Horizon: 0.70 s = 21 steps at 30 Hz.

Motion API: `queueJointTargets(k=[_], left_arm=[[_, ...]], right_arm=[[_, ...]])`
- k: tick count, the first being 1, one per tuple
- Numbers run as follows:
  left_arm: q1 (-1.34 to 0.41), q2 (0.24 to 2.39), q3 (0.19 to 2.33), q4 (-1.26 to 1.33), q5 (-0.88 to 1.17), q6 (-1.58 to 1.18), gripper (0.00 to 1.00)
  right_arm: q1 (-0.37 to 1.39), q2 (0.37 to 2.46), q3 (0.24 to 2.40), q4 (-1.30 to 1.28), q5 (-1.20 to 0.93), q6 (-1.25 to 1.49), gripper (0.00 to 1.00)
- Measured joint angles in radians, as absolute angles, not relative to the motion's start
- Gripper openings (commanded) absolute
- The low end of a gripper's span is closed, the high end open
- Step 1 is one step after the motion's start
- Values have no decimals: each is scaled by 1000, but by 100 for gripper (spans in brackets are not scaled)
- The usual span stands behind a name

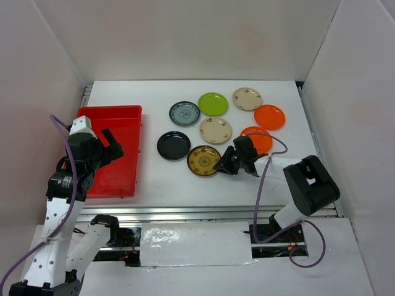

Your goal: Place the plates into the plastic bin on the countertop

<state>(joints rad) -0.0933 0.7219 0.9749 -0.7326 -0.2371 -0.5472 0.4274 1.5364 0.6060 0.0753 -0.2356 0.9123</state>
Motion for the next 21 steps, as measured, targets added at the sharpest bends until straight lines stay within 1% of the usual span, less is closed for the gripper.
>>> queueJointTargets(k=[2, 3, 4, 5, 6, 7, 10, 13, 17, 21], left_arm=[[-94, 722, 975, -732, -236, -547, 99], [-94, 722, 975, -732, -235, -547, 99], [-94, 723, 975, -732, -233, -547, 99], [-94, 724, 975, -732, -231, -547, 99], [-94, 725, 975, -732, -229, -546, 99], [-94, 727, 975, -732, -227, -546, 99], [-94, 738, 975, -731, -202, -544, 99], [-94, 759, 975, -724, -124, -533, 99], [-95, 809, 968, -659, 81, -530, 99], [-112, 908, 947, -542, 303, -553, 99]], right_arm=[[426, 1546, 606, 84, -238, 922, 25], [424, 1549, 606, 88, -239, 927, 22], [420, 1549, 603, 93, -241, 935, 15], [416, 1549, 599, 104, -241, 942, 11], [412, 1549, 593, 114, -241, 952, 4], [407, 1547, 586, 131, -244, 966, 0], [407, 1500, 554, 130, -217, 986, 0], [432, 1378, 542, 51, -130, 990, 0], [532, 1167, 574, -82, -5, 976, 0], [595, 1090, 673, -170, 12, 928, 0]])
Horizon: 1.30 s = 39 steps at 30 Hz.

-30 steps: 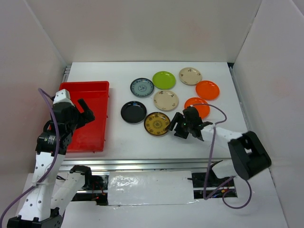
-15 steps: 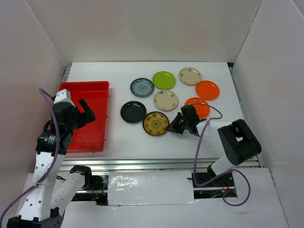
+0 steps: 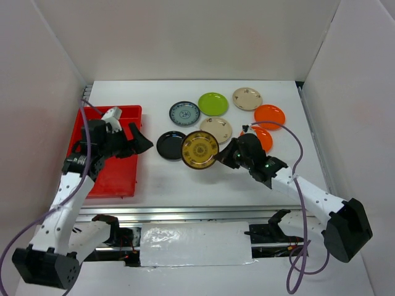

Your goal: Place the plates into the plastic bin on the countertop

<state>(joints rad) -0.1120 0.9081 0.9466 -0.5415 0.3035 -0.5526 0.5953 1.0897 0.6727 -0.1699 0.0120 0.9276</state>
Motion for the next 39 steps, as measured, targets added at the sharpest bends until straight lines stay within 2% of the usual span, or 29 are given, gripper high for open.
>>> queueJointTargets(k=[4, 9, 12, 13, 15, 16, 17, 18, 19, 20, 22, 23, 25, 27, 28, 29, 34, 39], left_arm=[[-156, 1017, 935, -444, 450, -579, 99], [-216, 1092, 933, -378, 527, -588, 99], [-231, 1096, 925, -366, 530, -592, 92], [-233, 1096, 925, -365, 529, -596, 83], [-234, 1096, 925, -366, 521, -601, 75], [-234, 1097, 925, -366, 518, -603, 60], [-234, 1098, 925, -366, 516, -606, 52], [-234, 1099, 925, -367, 515, -605, 38], [-237, 1103, 925, -368, 516, -605, 7], [-240, 1106, 925, -369, 518, -605, 0], [-244, 1110, 925, -389, 520, -571, 0], [-245, 1111, 926, -397, 514, -569, 0], [-245, 1112, 926, -406, 489, -582, 0], [-244, 1112, 935, -416, 440, -594, 0], [-244, 1112, 943, -421, 413, -607, 0], [-243, 1112, 955, -427, 381, -615, 0], [-203, 1130, 1074, -515, 122, -707, 0], [-41, 1136, 1168, -601, -165, -847, 0]], right_arm=[[611, 1075, 723, -184, -77, 879, 0], [653, 1074, 762, -194, -186, 847, 0], [670, 1075, 789, -191, -223, 840, 0], [673, 1075, 792, -184, -233, 840, 0], [679, 1077, 793, -171, -255, 842, 0], [682, 1081, 793, -168, -263, 844, 0], [684, 1086, 794, -164, -270, 845, 0], [690, 1097, 797, -162, -276, 846, 0], [694, 1109, 803, -162, -279, 848, 0], [698, 1123, 809, -157, -281, 849, 8], [694, 1140, 812, -149, -269, 861, 18], [688, 1147, 812, -139, -271, 867, 30], [685, 1153, 812, -106, -292, 879, 66], [673, 1154, 812, -62, -324, 887, 71], [664, 1154, 812, -41, -340, 890, 89], [651, 1154, 812, -23, -352, 899, 100], [561, 1155, 805, 14, -352, 910, 100], [503, 1183, 775, 23, -318, 912, 100]])
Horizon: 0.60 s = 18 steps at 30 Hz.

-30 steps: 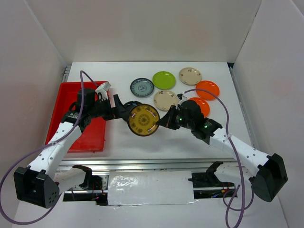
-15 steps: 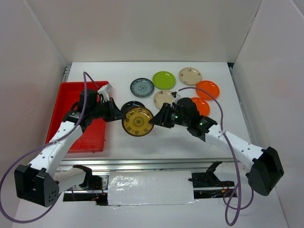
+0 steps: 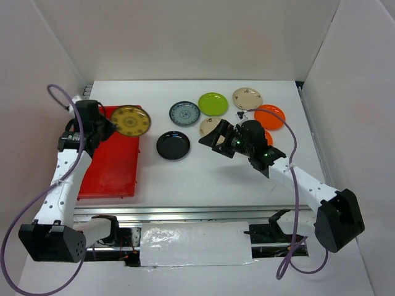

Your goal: Place the plates into the plastic bin on the countertop

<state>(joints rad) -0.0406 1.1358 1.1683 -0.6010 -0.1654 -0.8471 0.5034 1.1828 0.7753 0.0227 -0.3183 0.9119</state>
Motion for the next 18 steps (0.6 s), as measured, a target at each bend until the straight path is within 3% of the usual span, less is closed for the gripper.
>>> queueJointTargets(k=[7, 18], left_arm=[[251, 1348, 1195, -559, -288, -949, 0], [268, 1751, 1303, -493, -309, -947, 0]], right_arm=[[507, 1279, 776, 25, -311, 863, 100], [478, 1575, 833, 68, -341, 793, 100]])
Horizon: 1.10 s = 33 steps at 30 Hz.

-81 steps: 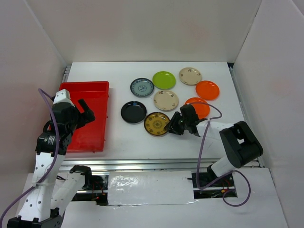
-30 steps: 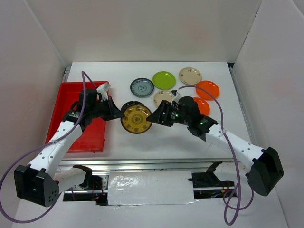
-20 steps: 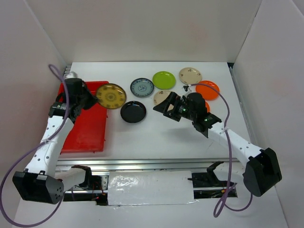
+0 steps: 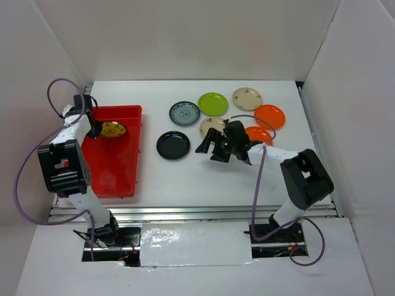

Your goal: Place the plates into the plastic bin on the countertop

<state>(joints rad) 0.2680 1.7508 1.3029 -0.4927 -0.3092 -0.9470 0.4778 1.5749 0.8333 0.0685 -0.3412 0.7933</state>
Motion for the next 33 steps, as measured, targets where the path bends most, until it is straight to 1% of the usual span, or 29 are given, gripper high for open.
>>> queueJointTargets(k=[2, 3, 4, 5, 6, 10, 14, 15, 17, 18, 19, 22, 26, 29, 30, 31, 32, 33], left_arm=[[270, 1794, 1343, -492, -313, -947, 27], [271, 1811, 1356, -487, -312, -947, 62], [272, 1822, 1365, -482, -313, -947, 75], [273, 1832, 1370, -478, -316, -956, 92], [273, 1837, 1370, -480, -319, -964, 99], [262, 1842, 1393, -551, -352, -987, 99], [220, 1850, 1535, -710, -443, -1007, 99], [205, 1845, 1572, -738, -462, -1014, 99], [175, 1808, 1595, -765, -483, -1023, 99], [162, 1774, 1581, -775, -486, -1023, 99], [149, 1722, 1545, -772, -482, -1021, 99], [119, 1538, 1407, -765, -446, -990, 99], [103, 1352, 1291, -758, -381, -910, 99], [76, 1292, 1254, -747, -320, -836, 99], [65, 1281, 1245, -745, -296, -811, 99], [56, 1274, 1240, -743, -273, -792, 99], [42, 1267, 1235, -739, -235, -762, 99], [32, 1262, 1230, -731, -199, -734, 99]], right_arm=[[479, 1625, 834, 76, -345, 793, 100], [480, 1645, 836, 76, -347, 793, 100], [481, 1668, 842, 75, -346, 794, 100], [484, 1688, 852, 73, -344, 795, 100], [489, 1709, 867, 70, -339, 795, 100], [524, 1776, 965, 49, -300, 811, 98], [544, 1876, 1090, 36, -276, 852, 93], [546, 1907, 1122, 32, -271, 866, 86], [548, 1960, 1179, 14, -266, 886, 78], [548, 1986, 1203, 6, -265, 904, 68], [550, 2001, 1220, 3, -268, 912, 64], [550, 2030, 1250, -19, -258, 939, 56], [554, 2065, 1292, -48, -259, 956, 38], [558, 2090, 1319, -61, -262, 966, 21], [560, 2095, 1324, -66, -262, 971, 12], [561, 2098, 1327, -67, -262, 973, 9], [562, 2101, 1328, -67, -268, 978, 2], [563, 2101, 1328, -62, -273, 984, 0]])
